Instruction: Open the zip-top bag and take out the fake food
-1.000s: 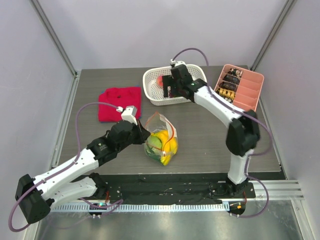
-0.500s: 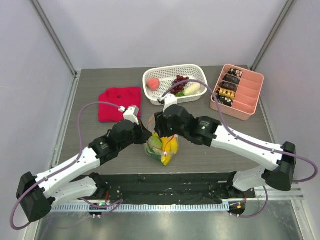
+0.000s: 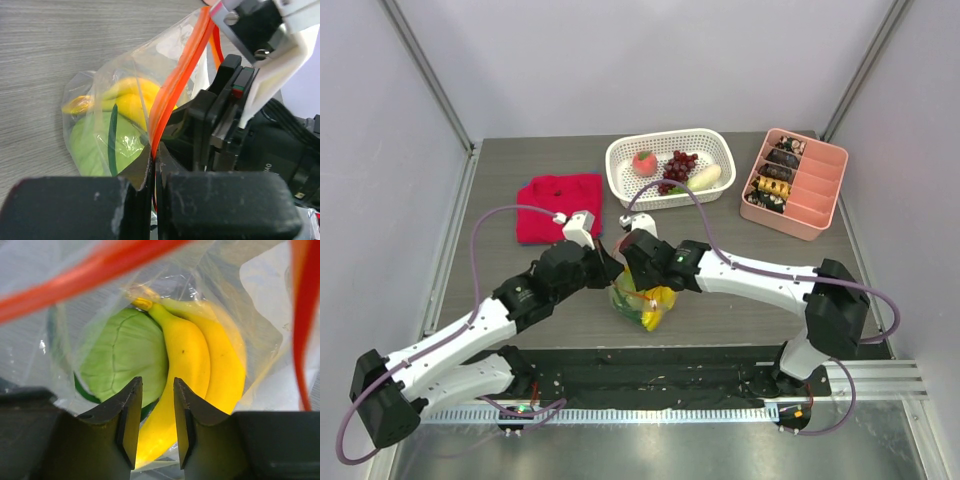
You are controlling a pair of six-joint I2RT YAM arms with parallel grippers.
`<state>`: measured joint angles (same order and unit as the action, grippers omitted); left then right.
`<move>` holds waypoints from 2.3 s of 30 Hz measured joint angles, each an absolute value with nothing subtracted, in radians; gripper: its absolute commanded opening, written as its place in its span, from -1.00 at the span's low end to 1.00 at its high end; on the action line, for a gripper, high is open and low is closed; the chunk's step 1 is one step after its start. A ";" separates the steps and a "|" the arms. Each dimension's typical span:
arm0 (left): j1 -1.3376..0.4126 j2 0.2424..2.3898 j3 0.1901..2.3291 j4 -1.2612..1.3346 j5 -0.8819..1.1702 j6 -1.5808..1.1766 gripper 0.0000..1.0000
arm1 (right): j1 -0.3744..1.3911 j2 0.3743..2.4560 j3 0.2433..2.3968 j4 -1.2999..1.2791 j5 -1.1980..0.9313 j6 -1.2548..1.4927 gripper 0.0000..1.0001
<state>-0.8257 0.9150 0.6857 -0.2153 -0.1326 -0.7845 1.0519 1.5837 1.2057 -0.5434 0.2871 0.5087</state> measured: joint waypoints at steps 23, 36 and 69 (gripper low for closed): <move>-0.826 1.045 0.672 -0.118 -0.101 -0.790 -1.00 | 1.053 1.636 1.132 -0.495 0.489 0.534 0.11; -0.826 1.116 0.669 -0.053 -0.077 -0.808 -1.00 | 1.042 1.637 1.028 -0.429 0.533 0.539 -0.25; -0.836 1.010 0.699 -0.118 -0.064 -0.807 -1.00 | 1.196 1.247 0.873 -0.349 0.712 0.429 -0.98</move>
<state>-0.8356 1.0100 0.6991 -0.1181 -0.0639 -0.8066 1.1957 1.2469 0.8734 -0.3492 0.7116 0.4294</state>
